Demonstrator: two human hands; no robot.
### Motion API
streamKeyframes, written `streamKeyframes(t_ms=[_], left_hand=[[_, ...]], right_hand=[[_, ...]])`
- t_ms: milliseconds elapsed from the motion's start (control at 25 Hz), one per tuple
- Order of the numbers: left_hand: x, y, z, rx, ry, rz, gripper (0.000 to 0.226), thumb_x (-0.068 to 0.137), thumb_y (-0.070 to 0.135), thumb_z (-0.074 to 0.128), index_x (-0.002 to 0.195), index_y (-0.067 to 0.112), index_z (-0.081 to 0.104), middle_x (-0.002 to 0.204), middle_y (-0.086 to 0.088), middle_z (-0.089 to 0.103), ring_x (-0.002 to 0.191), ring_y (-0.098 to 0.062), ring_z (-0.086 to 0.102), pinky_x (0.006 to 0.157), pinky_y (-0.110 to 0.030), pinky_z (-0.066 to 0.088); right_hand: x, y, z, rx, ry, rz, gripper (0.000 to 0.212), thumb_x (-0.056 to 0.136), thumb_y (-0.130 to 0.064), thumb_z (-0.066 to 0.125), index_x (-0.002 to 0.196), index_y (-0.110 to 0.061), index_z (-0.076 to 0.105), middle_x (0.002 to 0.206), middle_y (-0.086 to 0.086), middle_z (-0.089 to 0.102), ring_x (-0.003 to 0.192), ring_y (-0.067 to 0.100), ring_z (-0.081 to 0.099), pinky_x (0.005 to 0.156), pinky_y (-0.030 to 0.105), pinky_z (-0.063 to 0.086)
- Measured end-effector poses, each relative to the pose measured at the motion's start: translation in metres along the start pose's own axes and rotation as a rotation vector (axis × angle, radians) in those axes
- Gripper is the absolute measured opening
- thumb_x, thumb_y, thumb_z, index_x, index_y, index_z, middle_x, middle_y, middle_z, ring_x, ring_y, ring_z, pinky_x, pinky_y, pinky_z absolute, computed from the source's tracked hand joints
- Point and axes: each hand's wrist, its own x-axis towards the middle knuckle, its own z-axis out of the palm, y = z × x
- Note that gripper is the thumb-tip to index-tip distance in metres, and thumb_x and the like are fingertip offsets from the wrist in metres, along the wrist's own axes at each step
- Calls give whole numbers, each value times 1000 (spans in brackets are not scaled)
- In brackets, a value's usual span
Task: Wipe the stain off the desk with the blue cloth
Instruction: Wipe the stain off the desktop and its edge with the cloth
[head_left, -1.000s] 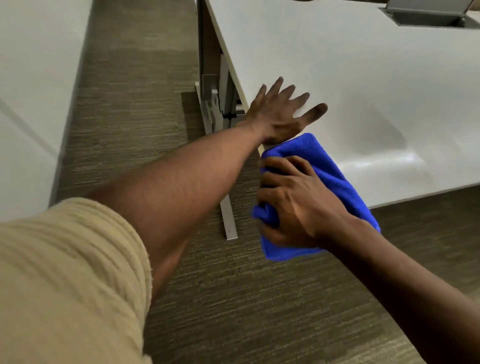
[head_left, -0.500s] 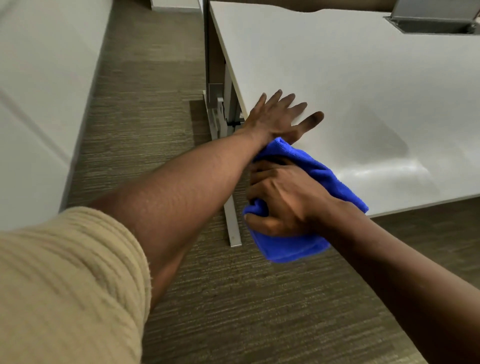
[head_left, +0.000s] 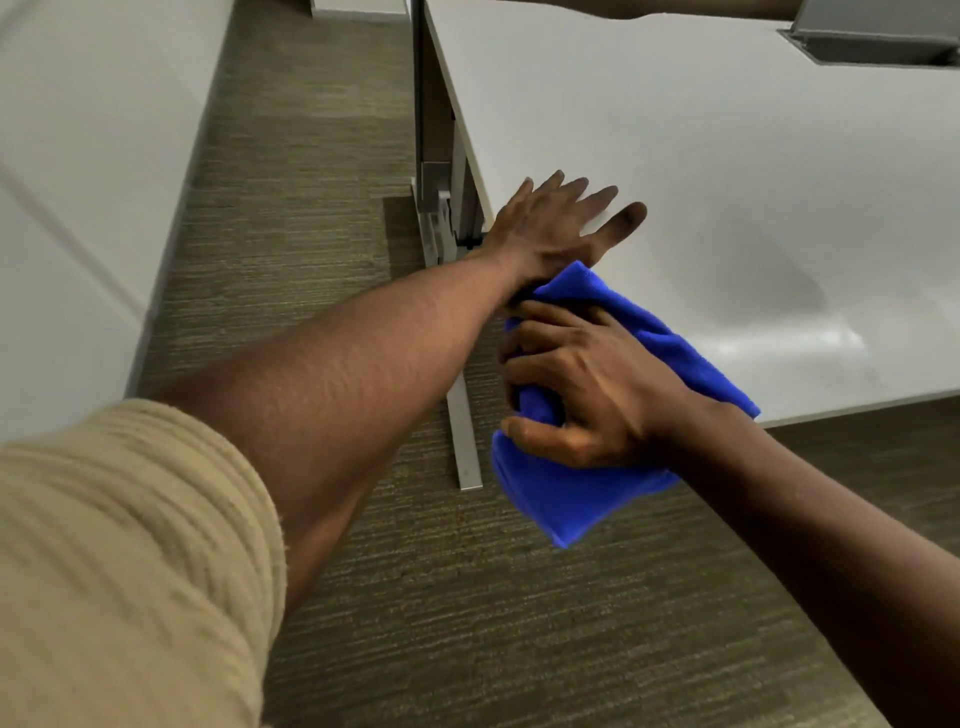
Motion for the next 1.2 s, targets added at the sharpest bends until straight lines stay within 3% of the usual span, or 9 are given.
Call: streamKeyframes(t_ms=[120, 200, 360, 560, 720, 840, 920, 1080, 1200], left_hand=[[-4, 0, -2, 17, -8, 13, 83, 92, 79, 11, 160, 34, 30, 168, -1, 29, 158, -25, 15, 128, -51, 6], [-7, 0, -4, -1, -4, 18, 82, 94, 78, 11, 160, 34, 29, 168, -2, 28, 158, -24, 13, 128, -51, 5], [-9, 1, -6, -31, 16, 20, 79, 96, 75, 13, 160, 33, 30, 167, -2, 31, 158, -25, 14, 128, -50, 6], [-6, 2, -4, -25, 25, 33, 76, 99, 71, 13, 160, 30, 30, 164, -3, 36, 157, -26, 16, 127, -51, 9], [-6, 0, -3, -19, 31, 35, 80, 96, 74, 11, 160, 30, 31, 164, -2, 37, 157, -26, 16, 127, -50, 9], [-6, -1, -1, -33, 25, 31, 82, 94, 77, 11, 160, 32, 31, 165, -2, 35, 158, -24, 14, 128, -49, 7], [-5, -1, -1, -40, 23, 19, 83, 93, 78, 11, 160, 33, 30, 166, -1, 33, 158, -23, 13, 128, -48, 6], [-7, 0, -3, -33, 16, 11, 83, 93, 79, 12, 161, 33, 28, 167, -1, 31, 158, -23, 11, 128, -48, 4], [-9, -1, -3, -34, 14, 14, 81, 95, 78, 13, 161, 33, 28, 167, -2, 30, 158, -23, 11, 128, -48, 4]], right_hand=[[-27, -15, 11, 3, 69, -57, 29, 81, -61, 57, 75, -33, 59, 104, -11, 65, 138, 19, 47, 117, 42, 26], [-42, -20, 13, 53, 65, -68, 28, 80, -59, 61, 71, -33, 58, 100, -16, 63, 140, 13, 46, 119, 40, 27], [-43, -15, 8, 234, 15, -33, 28, 88, -57, 56, 76, -33, 67, 111, -24, 65, 149, 3, 35, 120, 35, 21], [-5, -14, 2, -103, 3, 115, 30, 86, -51, 41, 92, -35, 66, 123, -15, 63, 154, 20, 26, 115, 43, 23], [-24, -23, 27, -178, 182, 63, 25, 96, -43, 47, 91, -28, 68, 123, -7, 69, 153, 26, 36, 118, 44, 27], [-56, -11, 45, -201, 342, -48, 29, 107, -40, 52, 118, -24, 73, 154, 2, 57, 158, 27, 29, 123, 49, 32], [-72, 2, 51, -261, 421, -29, 41, 109, -46, 51, 143, -28, 64, 164, 3, 43, 158, 30, 27, 125, 53, 30], [-91, -13, 84, -291, 710, 279, 47, 108, -36, 46, 154, -30, 51, 168, 12, 35, 157, 34, 30, 125, 56, 25], [-82, -51, 117, -212, 859, 468, 51, 106, -28, 41, 157, -27, 47, 165, 7, 40, 153, 30, 38, 125, 52, 24]])
